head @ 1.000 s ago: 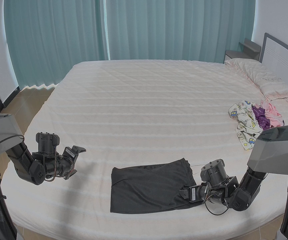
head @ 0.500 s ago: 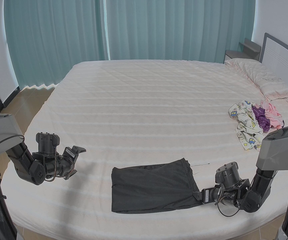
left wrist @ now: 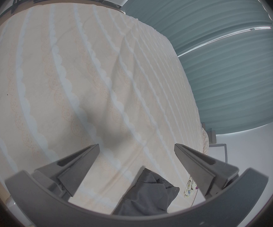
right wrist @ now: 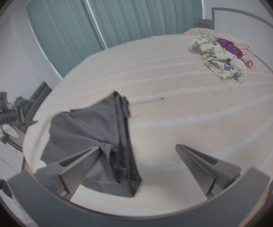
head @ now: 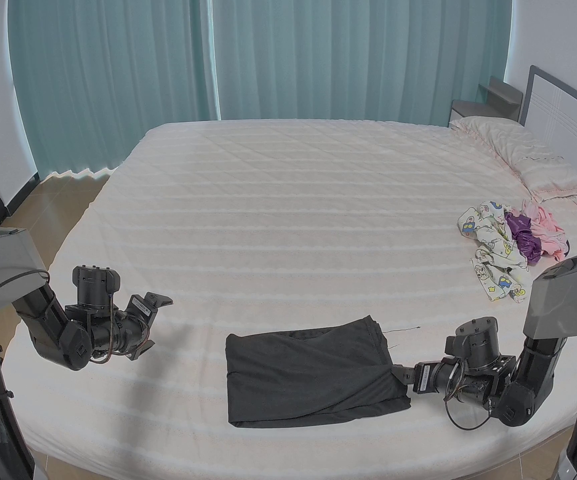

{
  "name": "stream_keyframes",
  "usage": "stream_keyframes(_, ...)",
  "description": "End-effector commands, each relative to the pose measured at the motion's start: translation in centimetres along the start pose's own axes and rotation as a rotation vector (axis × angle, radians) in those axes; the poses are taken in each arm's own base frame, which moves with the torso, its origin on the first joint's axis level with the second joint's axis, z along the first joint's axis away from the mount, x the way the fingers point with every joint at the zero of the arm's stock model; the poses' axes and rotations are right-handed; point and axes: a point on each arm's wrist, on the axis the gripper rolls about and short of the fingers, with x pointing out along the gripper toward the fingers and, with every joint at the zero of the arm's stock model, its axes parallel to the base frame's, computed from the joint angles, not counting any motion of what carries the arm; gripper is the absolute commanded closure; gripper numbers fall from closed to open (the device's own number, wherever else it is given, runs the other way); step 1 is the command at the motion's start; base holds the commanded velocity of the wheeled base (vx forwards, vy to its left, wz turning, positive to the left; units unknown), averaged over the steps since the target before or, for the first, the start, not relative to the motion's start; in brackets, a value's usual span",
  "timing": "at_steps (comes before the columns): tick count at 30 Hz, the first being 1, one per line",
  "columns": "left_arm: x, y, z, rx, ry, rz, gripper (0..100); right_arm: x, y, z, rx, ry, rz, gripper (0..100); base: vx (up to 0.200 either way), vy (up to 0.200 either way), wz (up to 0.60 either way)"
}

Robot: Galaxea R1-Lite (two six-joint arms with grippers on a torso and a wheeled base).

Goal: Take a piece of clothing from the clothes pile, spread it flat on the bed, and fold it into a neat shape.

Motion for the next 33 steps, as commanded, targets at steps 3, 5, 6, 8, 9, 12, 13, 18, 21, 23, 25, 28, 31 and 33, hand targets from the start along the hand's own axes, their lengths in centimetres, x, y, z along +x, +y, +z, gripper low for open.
stream_keyframes(3, 0.1, 0.1, 0.0, 0.0, 0.001, 0.001, 0, 0.0, 0.4, 1.5, 0.043, -0.079, 0.09, 0, 0.0, 0.0, 0.0)
stream_keyframes(5, 0.1, 0.1, 0.0, 0.0, 0.001, 0.001, 0, 0.1, 0.5, 1.9, 0.047, -0.093, 0.103, 0, 0.0, 0.0, 0.0)
stream_keyframes(6, 0.1, 0.0, 0.0, 0.0, 0.0, 0.0, 0, 0.1, 0.4, 2.3, 0.051, -0.104, 0.116, 0, 0.0, 0.0, 0.0)
stream_keyframes(8, 0.1, 0.0, 0.0, 0.0, -0.001, 0.001, 0, 0.1, 0.1, 2.6, 0.055, -0.105, 0.116, 0, 0.0, 0.0, 0.0)
stream_keyframes(9, 0.1, 0.0, 0.0, 0.0, 0.0, 0.0, 0, 0.3, 0.1, 2.8, 0.057, -0.113, 0.118, 0, 0.0, 0.0, 0.0)
stream_keyframes(12, 0.2, 0.1, 0.0, 0.0, 0.001, 0.001, 0, 1.8, 0.7, 3.8, 0.069, -0.151, 0.133, 0, 0.0, 0.0, 0.0)
stream_keyframes(13, 0.3, 0.0, 0.1, 0.0, 0.0, 0.0, 0, 2.2, 0.8, 3.9, 0.072, -0.155, 0.135, 0, 0.0, 0.0, 0.0)
stream_keyframes(18, 0.3, 0.1, 0.0, 0.0, 0.002, 0.003, 0, 4.9, 1.9, 4.5, 0.134, -0.178, 0.169, 0, 0.0, 0.0, 0.0)
stream_keyframes(21, 0.4, 0.1, 0.0, -0.002, 0.002, 0.004, 0, 7.2, 3.0, 4.2, 0.141, -0.11, 0.207, 0, 0.0, 0.0, 0.0)
stream_keyframes(23, 0.5, 0.2, 0.0, -0.002, 0.005, 0.006, 0, 7.8, 3.3, 4.4, 0.14, -0.097, 0.206, 0, 0.0, 0.0, 0.0)
stream_keyframes(25, 0.5, 0.2, -0.1, -0.003, 0.008, 0.005, 0, 9.0, 4.3, 5.3, 0.166, -0.079, 0.219, 0, 0.0, 0.0, 0.0)
stream_keyframes(28, 0.5, 0.2, 0.0, -0.004, 0.007, 0.007, 0, 9.6, 5.3, 6.1, 0.187, -0.059, 0.252, 0, 0.0, 0.0, 0.0)
stream_keyframes(31, 0.5, 0.2, -0.1, -0.004, 0.009, 0.008, 0, 10.2, 5.6, 6.2, 0.194, -0.034, 0.255, 0, 0.0, 0.0, 0.0)
stream_keyframes(33, 0.6, 0.3, -0.1, -0.004, 0.011, 0.008, 0, 10.8, 5.8, 5.6, 0.198, -0.022, 0.254, 0, 0.0, 0.0, 0.0)
